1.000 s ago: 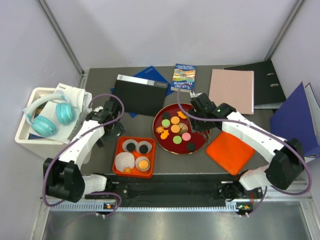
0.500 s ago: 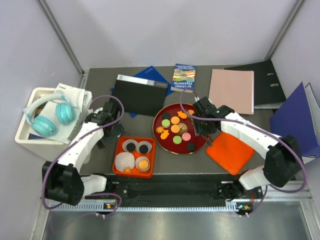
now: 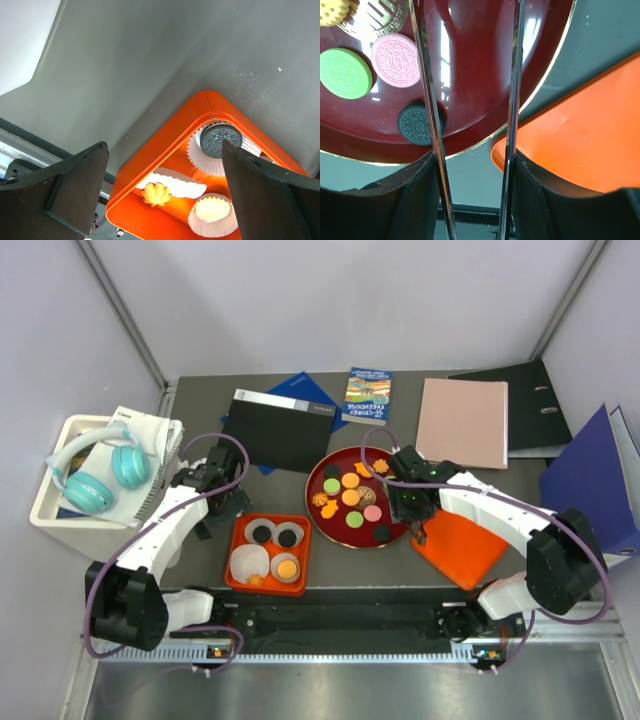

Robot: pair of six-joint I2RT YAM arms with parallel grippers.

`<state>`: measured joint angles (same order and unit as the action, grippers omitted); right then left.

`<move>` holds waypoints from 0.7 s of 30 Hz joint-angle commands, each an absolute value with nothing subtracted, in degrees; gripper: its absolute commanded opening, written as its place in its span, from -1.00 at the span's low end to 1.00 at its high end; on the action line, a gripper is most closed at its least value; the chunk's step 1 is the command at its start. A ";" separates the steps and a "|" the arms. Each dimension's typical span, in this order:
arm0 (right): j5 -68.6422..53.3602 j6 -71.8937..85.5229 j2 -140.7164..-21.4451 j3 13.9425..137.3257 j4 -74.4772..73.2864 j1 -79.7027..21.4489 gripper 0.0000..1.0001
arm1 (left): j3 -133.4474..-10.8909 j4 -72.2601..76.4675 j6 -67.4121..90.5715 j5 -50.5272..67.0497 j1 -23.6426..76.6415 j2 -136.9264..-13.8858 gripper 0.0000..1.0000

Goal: Pack the cookies

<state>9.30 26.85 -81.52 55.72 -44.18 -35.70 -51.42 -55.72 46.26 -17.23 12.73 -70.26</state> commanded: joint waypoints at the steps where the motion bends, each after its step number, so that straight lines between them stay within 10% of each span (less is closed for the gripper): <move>1: 9.40 27.86 -81.56 55.37 -41.84 -35.07 0.02 | -51.07 -54.14 45.53 -16.70 12.31 -69.61 0.98; 21: 8.53 27.07 -78.23 58.09 -44.90 -34.98 -0.34 | -51.77 -54.49 45.17 -17.31 12.39 -70.05 0.98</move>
